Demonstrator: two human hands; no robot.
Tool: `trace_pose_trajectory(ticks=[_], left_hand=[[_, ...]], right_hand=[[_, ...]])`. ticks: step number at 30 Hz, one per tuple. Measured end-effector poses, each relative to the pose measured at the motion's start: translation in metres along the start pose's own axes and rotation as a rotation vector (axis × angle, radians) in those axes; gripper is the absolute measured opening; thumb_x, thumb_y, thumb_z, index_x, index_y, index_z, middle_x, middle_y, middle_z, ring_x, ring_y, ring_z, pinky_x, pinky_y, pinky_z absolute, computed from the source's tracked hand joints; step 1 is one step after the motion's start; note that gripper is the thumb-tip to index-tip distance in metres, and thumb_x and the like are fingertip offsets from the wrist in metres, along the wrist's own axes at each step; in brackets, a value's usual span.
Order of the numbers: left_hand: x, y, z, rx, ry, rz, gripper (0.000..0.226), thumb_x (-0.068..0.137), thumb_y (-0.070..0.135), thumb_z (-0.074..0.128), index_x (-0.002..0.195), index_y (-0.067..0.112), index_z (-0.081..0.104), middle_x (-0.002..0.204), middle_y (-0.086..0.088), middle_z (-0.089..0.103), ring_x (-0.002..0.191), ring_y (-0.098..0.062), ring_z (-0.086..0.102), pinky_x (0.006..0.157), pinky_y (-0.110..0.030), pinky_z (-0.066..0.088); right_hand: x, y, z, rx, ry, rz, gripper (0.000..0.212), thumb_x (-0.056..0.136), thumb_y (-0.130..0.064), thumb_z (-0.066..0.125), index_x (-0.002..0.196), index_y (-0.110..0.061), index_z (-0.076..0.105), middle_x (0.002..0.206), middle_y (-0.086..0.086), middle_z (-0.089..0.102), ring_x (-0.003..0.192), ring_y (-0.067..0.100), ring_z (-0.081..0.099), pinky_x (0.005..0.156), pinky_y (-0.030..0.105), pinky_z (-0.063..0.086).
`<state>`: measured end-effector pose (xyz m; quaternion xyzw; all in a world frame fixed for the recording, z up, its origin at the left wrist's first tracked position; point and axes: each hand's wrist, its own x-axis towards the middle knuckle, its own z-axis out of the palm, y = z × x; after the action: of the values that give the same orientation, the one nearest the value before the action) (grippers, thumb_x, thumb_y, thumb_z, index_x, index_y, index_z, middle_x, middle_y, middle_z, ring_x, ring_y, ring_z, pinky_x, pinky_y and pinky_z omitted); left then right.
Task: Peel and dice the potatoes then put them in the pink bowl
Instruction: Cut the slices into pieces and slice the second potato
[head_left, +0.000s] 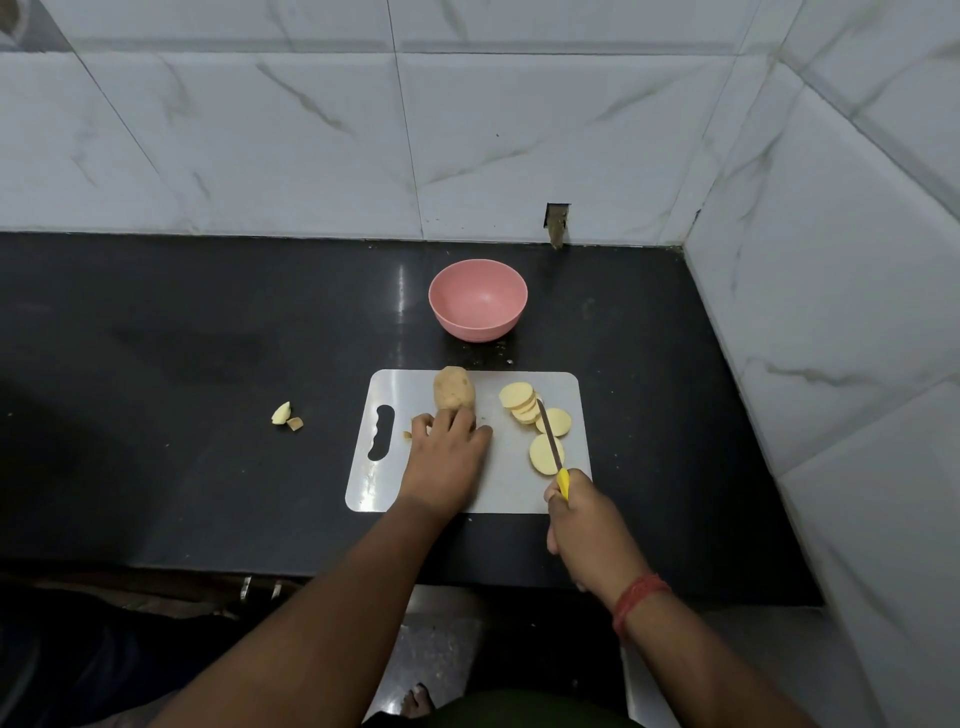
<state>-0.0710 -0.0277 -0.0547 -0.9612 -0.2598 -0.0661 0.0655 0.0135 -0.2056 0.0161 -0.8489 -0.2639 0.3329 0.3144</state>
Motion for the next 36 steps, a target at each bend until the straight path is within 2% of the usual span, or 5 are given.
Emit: trace_pose_trajectory(ticks=[6,11,20,30,36], left_hand=[[0.001,0.001,-0.004,0.021,-0.019,-0.073,0.02,0.08,0.01,0.063,0.099,0.014,0.063,0.109,-0.011,0.057,0.094,-0.033,0.051,0.084,-0.048,0.039],[0.003,0.014,-0.012,-0.02,-0.041,-0.088,0.04,0.076,0.014,0.062,0.116,0.016,0.061,0.115,-0.008,0.055,0.099,-0.031,0.05,0.085,-0.046,0.038],[0.013,0.057,-0.029,-0.201,-0.079,0.123,0.041,0.091,0.035,0.058,0.13,0.024,0.052,0.129,-0.006,0.052,0.115,-0.028,0.05,0.097,-0.048,0.034],[0.018,0.075,-0.039,-0.415,-0.177,-0.036,0.054,0.091,0.022,0.066,0.139,0.021,0.042,0.13,-0.007,0.038,0.113,-0.026,0.047,0.103,-0.042,0.036],[0.011,0.063,-0.037,-0.329,-0.049,-0.067,0.032,0.096,0.009,0.057,0.126,0.019,0.053,0.125,-0.004,0.047,0.106,-0.022,0.046,0.093,-0.034,0.039]], right_hand=[[-0.005,0.0,-0.002,-0.004,-0.011,0.003,0.019,0.101,-0.029,0.034,0.091,-0.018,0.046,0.083,0.013,0.062,0.056,0.017,0.049,0.048,0.026,0.038],[-0.008,-0.003,-0.008,0.024,0.0,0.008,0.019,0.102,-0.027,0.035,0.092,-0.015,0.047,0.082,0.015,0.063,0.049,0.014,0.049,0.046,0.025,0.037],[-0.002,-0.009,-0.012,0.078,0.01,0.039,0.018,0.102,-0.028,0.035,0.1,-0.015,0.047,0.083,0.015,0.064,0.045,0.014,0.048,0.038,0.022,0.037],[-0.002,-0.018,-0.019,0.12,0.009,0.026,0.016,0.101,-0.028,0.033,0.098,-0.019,0.046,0.082,0.014,0.065,0.049,0.017,0.049,0.039,0.025,0.04],[-0.008,-0.014,-0.021,0.093,0.011,0.016,0.018,0.101,-0.029,0.033,0.099,-0.017,0.046,0.086,0.013,0.066,0.051,0.017,0.05,0.041,0.027,0.044]])
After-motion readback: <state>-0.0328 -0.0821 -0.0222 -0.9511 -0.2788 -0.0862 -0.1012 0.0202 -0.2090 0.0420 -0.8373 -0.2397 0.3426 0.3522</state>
